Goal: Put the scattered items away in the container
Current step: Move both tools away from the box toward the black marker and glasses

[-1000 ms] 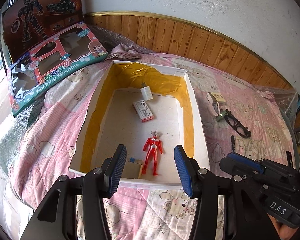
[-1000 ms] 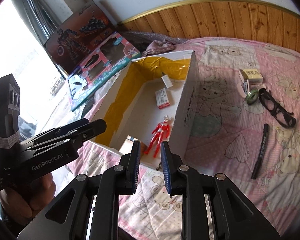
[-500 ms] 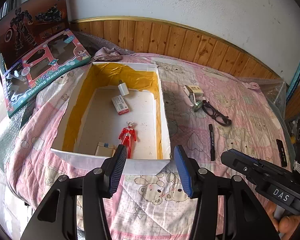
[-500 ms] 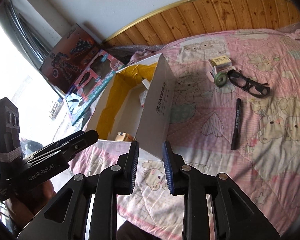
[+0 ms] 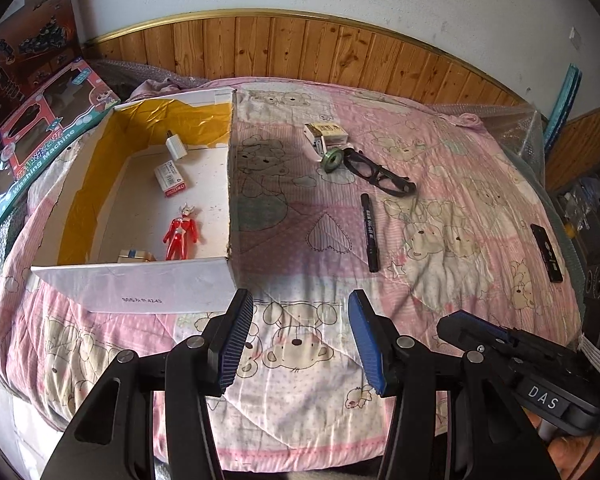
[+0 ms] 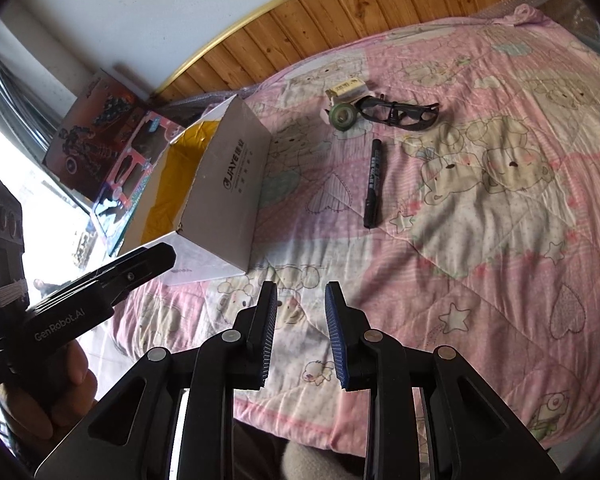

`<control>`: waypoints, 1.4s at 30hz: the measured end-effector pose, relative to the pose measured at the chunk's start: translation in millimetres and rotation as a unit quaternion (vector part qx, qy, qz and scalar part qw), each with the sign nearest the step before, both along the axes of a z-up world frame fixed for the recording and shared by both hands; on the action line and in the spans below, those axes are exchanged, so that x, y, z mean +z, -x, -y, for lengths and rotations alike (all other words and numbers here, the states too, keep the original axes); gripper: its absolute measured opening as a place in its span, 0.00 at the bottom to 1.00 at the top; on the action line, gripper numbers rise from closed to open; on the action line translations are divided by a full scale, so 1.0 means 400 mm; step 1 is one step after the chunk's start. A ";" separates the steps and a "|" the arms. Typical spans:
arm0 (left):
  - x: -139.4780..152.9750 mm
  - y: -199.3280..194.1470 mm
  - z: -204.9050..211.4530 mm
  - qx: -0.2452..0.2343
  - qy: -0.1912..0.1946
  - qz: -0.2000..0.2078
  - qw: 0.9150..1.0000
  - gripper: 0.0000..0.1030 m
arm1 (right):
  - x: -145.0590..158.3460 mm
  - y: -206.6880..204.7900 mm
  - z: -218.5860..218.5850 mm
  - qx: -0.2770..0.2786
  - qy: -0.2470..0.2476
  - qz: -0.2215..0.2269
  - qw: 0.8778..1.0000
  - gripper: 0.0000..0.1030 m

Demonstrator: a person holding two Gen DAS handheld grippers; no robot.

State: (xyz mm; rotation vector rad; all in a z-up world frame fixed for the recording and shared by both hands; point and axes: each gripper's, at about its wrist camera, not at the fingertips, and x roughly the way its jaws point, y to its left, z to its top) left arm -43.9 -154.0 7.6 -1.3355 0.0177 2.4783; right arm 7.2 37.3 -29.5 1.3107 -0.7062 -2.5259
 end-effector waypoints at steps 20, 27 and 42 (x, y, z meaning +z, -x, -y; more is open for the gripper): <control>0.002 -0.042 -0.064 -0.029 -0.012 -0.006 0.999 0.50 | 0.018 -0.026 -0.045 -0.023 -0.012 0.003 1.000 0.29; -0.032 0.011 -0.080 -0.035 -0.011 0.018 0.999 0.50 | 0.010 0.036 -0.070 -0.027 -0.016 0.007 0.999 0.31; -0.151 0.197 -0.254 -0.055 -0.026 0.084 0.995 0.50 | 0.008 0.281 -0.195 -0.001 -0.077 0.025 0.997 0.43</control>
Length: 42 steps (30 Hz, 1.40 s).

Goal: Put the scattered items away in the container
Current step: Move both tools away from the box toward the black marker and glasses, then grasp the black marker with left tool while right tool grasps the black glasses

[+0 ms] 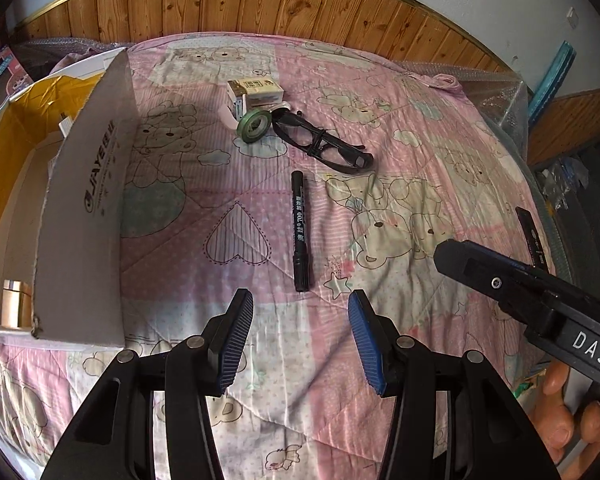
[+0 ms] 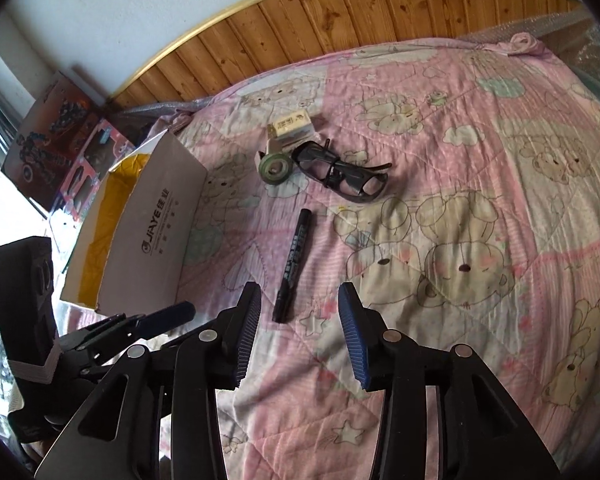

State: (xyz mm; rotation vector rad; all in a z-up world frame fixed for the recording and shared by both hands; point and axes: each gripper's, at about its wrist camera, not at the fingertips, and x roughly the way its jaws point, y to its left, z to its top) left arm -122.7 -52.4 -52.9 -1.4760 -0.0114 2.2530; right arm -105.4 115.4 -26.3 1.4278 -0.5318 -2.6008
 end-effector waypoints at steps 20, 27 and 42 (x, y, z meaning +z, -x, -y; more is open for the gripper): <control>-0.218 0.176 -0.145 -0.014 0.083 -0.028 0.996 0.50 | -0.226 0.472 -0.005 0.163 -0.098 0.050 0.980 0.50; -0.216 0.192 -0.114 -0.012 0.069 -0.044 0.997 0.22 | -0.273 0.509 -0.016 0.158 -0.072 0.061 0.983 0.43; -0.158 0.175 -0.021 0.025 -0.003 -0.012 1.000 0.14 | -0.203 0.385 -0.067 0.074 0.003 0.046 0.996 0.13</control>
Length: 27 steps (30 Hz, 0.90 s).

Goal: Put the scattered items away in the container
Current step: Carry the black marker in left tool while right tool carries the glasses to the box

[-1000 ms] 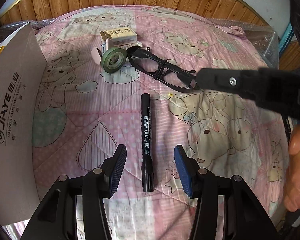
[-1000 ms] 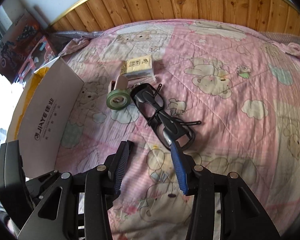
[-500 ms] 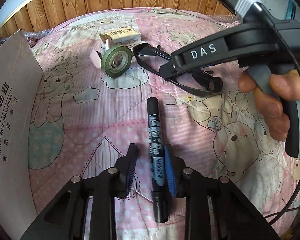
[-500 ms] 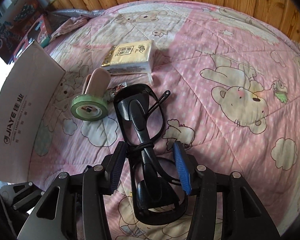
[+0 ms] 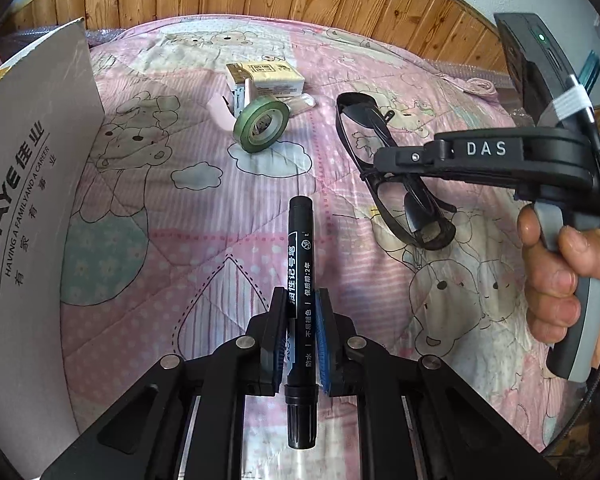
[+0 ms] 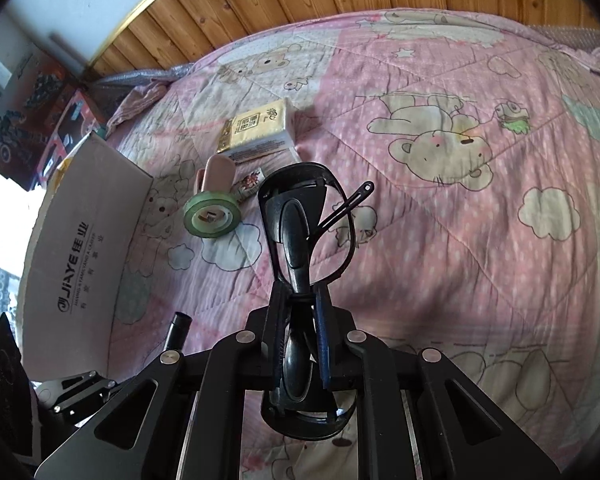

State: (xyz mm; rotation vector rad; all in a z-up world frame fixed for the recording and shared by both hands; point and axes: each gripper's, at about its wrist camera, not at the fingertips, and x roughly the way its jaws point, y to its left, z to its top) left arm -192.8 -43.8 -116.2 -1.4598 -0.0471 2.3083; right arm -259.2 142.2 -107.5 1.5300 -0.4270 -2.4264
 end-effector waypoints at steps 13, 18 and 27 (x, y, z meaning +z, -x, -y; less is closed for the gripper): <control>0.117 -0.073 0.034 0.011 -0.004 -0.029 1.000 0.14 | 0.059 -0.176 -0.017 -0.065 0.066 -0.006 0.996 0.13; 0.150 -0.097 0.031 0.006 -0.005 -0.040 0.999 0.14 | 0.073 -0.236 0.000 -0.070 0.074 -0.007 0.995 0.13; 0.196 -0.156 0.053 0.011 0.008 -0.051 0.999 0.14 | 0.095 -0.339 0.031 -0.080 0.087 -0.012 0.993 0.13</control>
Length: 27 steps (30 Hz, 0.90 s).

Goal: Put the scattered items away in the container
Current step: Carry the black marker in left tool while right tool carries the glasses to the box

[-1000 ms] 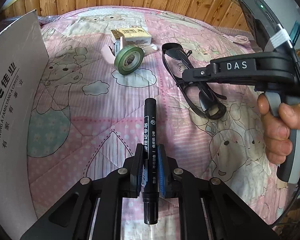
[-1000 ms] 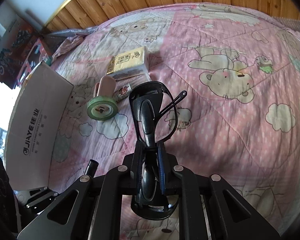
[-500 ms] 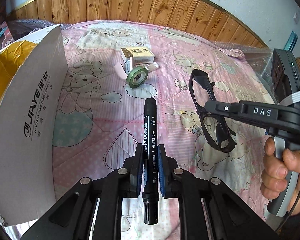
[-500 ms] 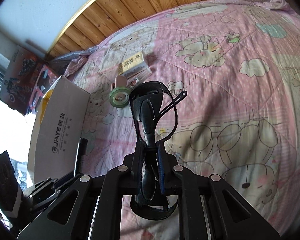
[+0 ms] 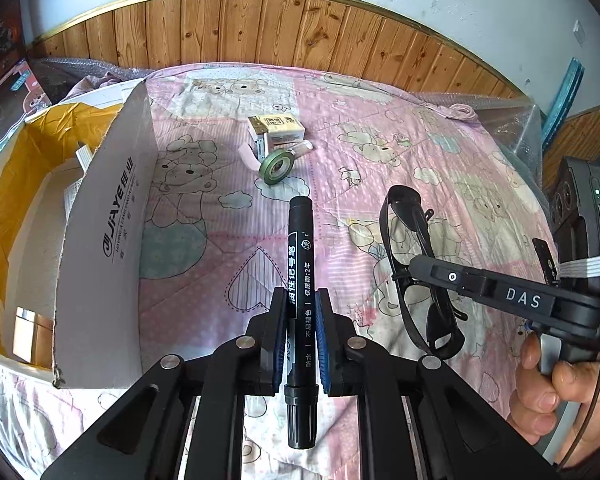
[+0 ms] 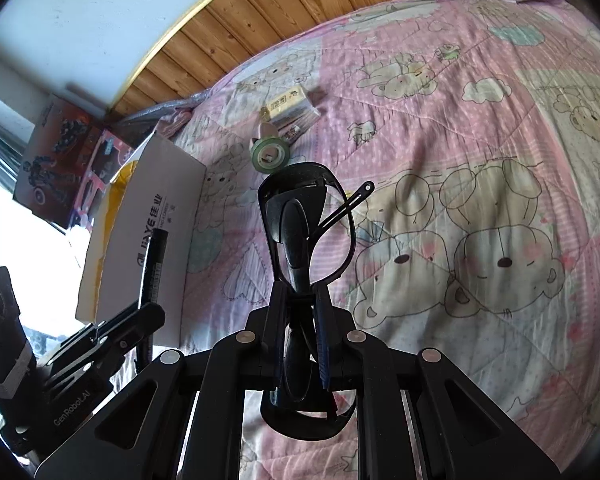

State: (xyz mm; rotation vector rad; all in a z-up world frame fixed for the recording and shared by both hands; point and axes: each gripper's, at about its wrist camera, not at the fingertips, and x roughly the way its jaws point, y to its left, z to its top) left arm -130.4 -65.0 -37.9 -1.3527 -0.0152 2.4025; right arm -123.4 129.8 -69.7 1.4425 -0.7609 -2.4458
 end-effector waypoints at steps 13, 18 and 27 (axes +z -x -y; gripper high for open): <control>0.064 -0.073 0.029 -0.003 -0.004 -0.028 1.000 0.14 | 0.054 -0.099 0.040 -0.006 0.008 -0.019 1.000 0.13; 0.087 -0.096 0.040 -0.004 -0.011 -0.038 0.999 0.14 | 0.080 -0.126 0.065 -0.004 0.005 -0.030 1.000 0.13; 0.113 -0.131 0.070 0.000 -0.020 -0.050 0.999 0.14 | 0.110 -0.166 0.107 0.000 0.005 -0.040 0.999 0.13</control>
